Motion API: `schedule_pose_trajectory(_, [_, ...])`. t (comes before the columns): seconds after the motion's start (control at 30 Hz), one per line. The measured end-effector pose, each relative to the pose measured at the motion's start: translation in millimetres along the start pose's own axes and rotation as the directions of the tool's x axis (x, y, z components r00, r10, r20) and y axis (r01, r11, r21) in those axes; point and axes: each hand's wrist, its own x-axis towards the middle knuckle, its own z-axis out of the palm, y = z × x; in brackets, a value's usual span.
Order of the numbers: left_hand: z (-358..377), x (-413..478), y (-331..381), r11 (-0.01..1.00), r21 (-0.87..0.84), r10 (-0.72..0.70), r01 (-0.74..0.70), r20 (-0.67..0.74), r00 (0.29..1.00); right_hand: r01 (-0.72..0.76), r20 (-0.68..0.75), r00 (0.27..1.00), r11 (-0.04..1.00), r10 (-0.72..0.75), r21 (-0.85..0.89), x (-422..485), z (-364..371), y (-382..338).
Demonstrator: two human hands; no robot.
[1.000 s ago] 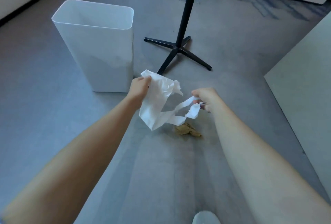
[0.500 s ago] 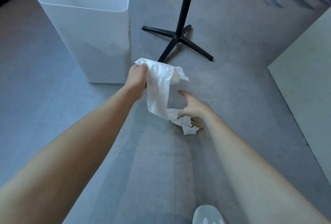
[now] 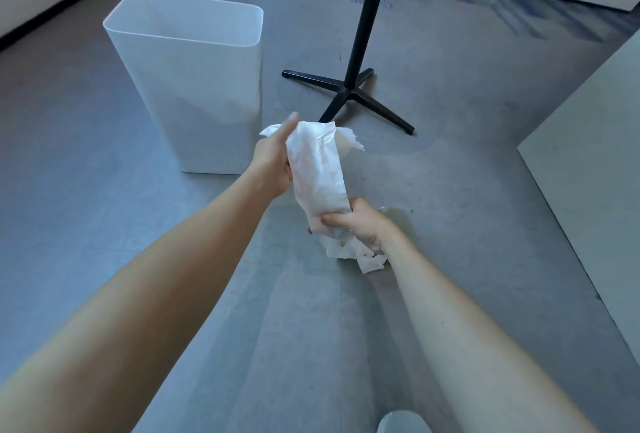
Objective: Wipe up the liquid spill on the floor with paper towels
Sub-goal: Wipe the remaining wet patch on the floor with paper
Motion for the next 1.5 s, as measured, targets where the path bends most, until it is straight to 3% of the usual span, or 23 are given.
schedule_pose_trajectory(0.2, [8.4, 7.5, -0.7, 0.989, 0.129, 0.081, -0.070, -0.086, 0.993, 0.007, 0.095, 0.995, 0.997, -0.014, 0.077, -15.3, 5.4, 7.2])
schedule_pose_trajectory(0.33, [14.7, 6.0, -13.4, 0.983, 0.174, 0.071, -0.050, -0.116, 0.991, -0.028, 0.014, 1.000, 0.980, 0.026, 0.199, -23.7, 5.1, 19.3])
schedule_pose_trajectory(0.47, [20.4, 13.7, 8.1, 0.984, 0.105, 0.163, -0.143, -0.218, 0.962, -0.127, 0.049, 0.990, 0.990, 0.129, -0.056, -34.2, 0.6, 47.8])
schedule_pose_trajectory(0.53, [20.2, 20.4, 25.8, 0.976, 0.094, 0.211, -0.195, -0.204, 0.956, -0.175, 0.054, 0.982, 0.982, 0.179, -0.063, -47.2, -1.4, 65.9])
schedule_pose_trajectory(0.63, [23.1, 16.6, 16.6, 0.982, 0.103, 0.169, -0.160, -0.095, 0.981, -0.175, -0.086, 0.980, 0.983, 0.180, 0.058, -53.3, -11.8, 62.6])
schedule_pose_trajectory(0.8, [25.6, 13.8, -16.0, 0.954, 0.290, 0.082, -0.080, 0.006, 0.997, -0.155, -0.411, 0.879, 0.959, 0.244, 0.238, -27.0, -55.7, 38.7])
schedule_pose_trajectory(0.97, [27.4, 19.9, -29.3, 0.935, 0.345, 0.071, -0.081, 0.041, 0.997, -0.110, -0.508, 0.762, 0.854, 0.402, 0.509, -15.1, -116.5, -2.5])
schedule_pose_trajectory(1.13, [17.9, 27.7, -38.4, 0.924, 0.380, 0.064, -0.052, -0.020, 0.998, 0.112, -0.673, 0.680, 0.866, 0.292, 0.488, -14.4, -175.0, -55.1])
schedule_pose_trajectory(1.4, [18.7, 35.7, -46.5, 0.922, 0.386, 0.062, -0.039, -0.048, 0.997, 0.272, -0.817, 0.576, 0.949, -0.026, 0.162, -4.1, -189.2, -92.1])
schedule_pose_trajectory(1.5, [19.7, 35.9, -48.5, 0.919, 0.391, 0.060, -0.042, -0.033, 0.998, 0.377, -0.728, 0.662, 0.919, -0.181, 0.115, -6.6, -170.2, -88.8])
